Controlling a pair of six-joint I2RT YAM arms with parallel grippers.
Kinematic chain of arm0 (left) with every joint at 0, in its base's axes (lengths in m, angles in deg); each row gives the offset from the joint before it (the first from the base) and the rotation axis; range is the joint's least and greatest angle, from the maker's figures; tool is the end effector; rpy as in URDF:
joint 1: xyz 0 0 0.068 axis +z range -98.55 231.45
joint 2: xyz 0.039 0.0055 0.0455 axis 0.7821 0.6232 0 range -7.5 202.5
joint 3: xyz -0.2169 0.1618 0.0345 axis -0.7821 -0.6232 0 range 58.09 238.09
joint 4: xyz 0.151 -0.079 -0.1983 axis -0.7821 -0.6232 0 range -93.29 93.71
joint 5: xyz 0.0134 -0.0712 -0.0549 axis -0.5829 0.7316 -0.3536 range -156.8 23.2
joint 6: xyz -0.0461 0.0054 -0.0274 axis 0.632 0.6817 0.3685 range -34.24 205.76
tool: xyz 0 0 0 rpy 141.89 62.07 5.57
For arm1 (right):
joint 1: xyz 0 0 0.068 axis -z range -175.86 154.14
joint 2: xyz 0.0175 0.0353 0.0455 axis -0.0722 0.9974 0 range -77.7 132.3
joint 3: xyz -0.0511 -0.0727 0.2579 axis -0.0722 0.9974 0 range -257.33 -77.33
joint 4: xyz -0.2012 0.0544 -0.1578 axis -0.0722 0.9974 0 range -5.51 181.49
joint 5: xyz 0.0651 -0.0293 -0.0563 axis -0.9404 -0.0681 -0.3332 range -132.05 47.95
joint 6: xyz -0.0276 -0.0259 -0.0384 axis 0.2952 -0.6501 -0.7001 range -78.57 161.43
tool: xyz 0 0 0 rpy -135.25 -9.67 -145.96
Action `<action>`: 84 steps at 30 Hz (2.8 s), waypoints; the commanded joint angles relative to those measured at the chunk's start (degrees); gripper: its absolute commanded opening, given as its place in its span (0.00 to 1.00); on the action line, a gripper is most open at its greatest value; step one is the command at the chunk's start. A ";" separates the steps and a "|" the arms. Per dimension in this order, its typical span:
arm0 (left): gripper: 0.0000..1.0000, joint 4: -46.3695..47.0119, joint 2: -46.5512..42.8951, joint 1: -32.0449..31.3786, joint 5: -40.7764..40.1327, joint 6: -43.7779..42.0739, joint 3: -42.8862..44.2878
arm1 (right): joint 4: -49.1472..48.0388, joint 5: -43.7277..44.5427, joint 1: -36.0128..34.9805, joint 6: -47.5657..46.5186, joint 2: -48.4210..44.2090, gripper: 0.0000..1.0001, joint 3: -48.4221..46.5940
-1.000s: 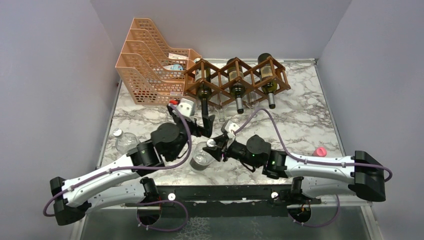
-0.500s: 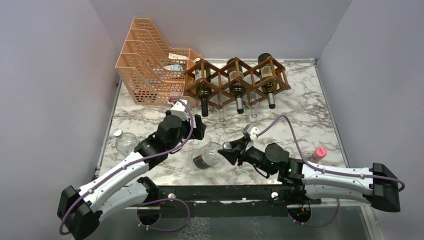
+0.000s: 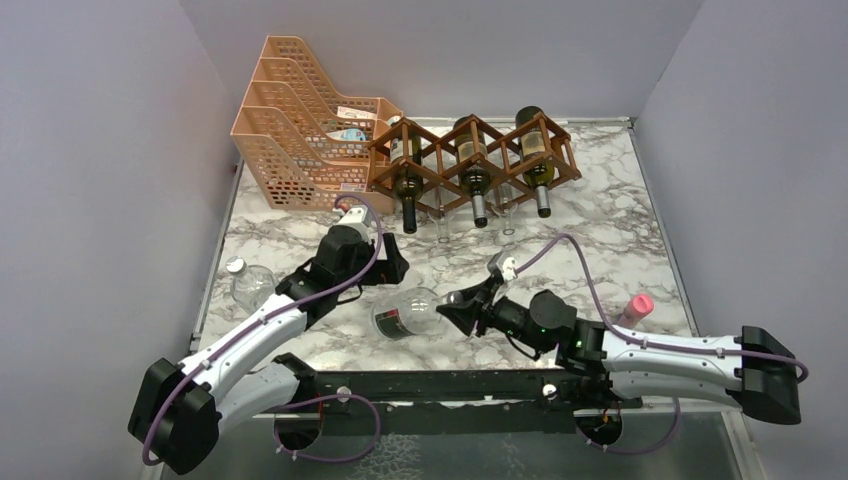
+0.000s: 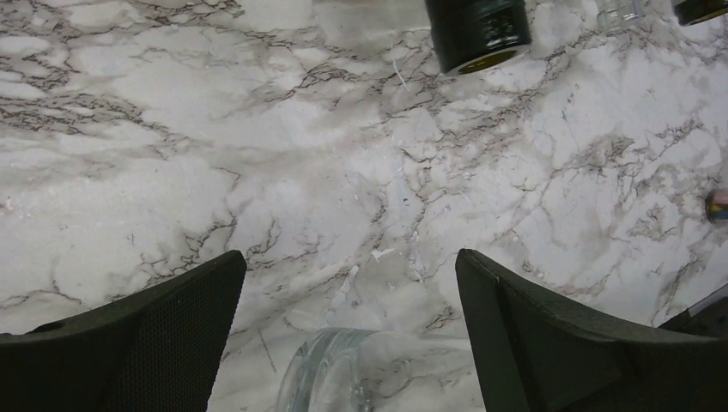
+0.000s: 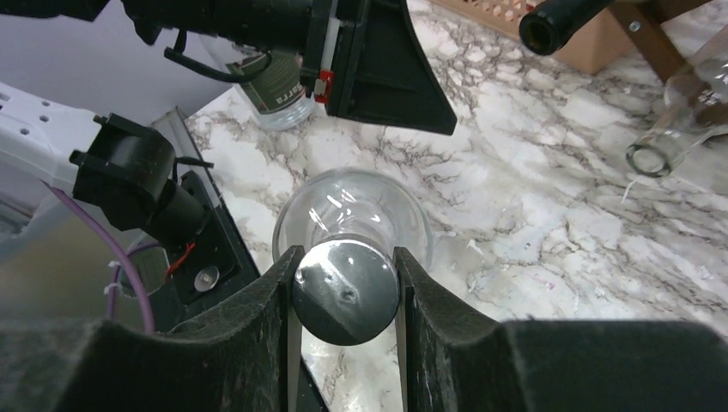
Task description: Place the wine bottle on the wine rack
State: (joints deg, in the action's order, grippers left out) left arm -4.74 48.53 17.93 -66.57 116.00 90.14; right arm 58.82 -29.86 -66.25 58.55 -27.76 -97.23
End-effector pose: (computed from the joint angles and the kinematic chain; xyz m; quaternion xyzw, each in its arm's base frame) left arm 0.1777 -0.1178 0.2289 0.0261 0.8760 -0.2558 0.4080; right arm 0.0745 0.1865 0.2365 -0.2625 0.6843 0.4111 0.5420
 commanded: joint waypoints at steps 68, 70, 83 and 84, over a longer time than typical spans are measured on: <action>0.72 -6.11 -3.81 1.79 4.08 8.17 -5.94 | 22.11 -2.27 -0.19 -1.03 46.24 0.19 -24.05; 0.72 -6.07 -4.03 1.79 3.95 8.17 -5.74 | 21.95 -2.22 -0.20 -1.23 45.86 0.05 -24.06; 0.79 -11.11 -10.56 1.79 -6.64 5.37 -0.56 | 19.78 -1.90 -0.21 -3.00 35.34 0.01 -20.62; 0.79 -11.55 -11.17 1.79 -7.68 5.16 -0.09 | 19.63 -1.92 -0.21 -2.98 34.40 0.01 -20.21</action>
State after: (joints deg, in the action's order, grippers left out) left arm -13.35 40.22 20.05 -70.05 122.27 86.12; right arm 83.56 -31.52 -66.40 55.34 11.95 -118.32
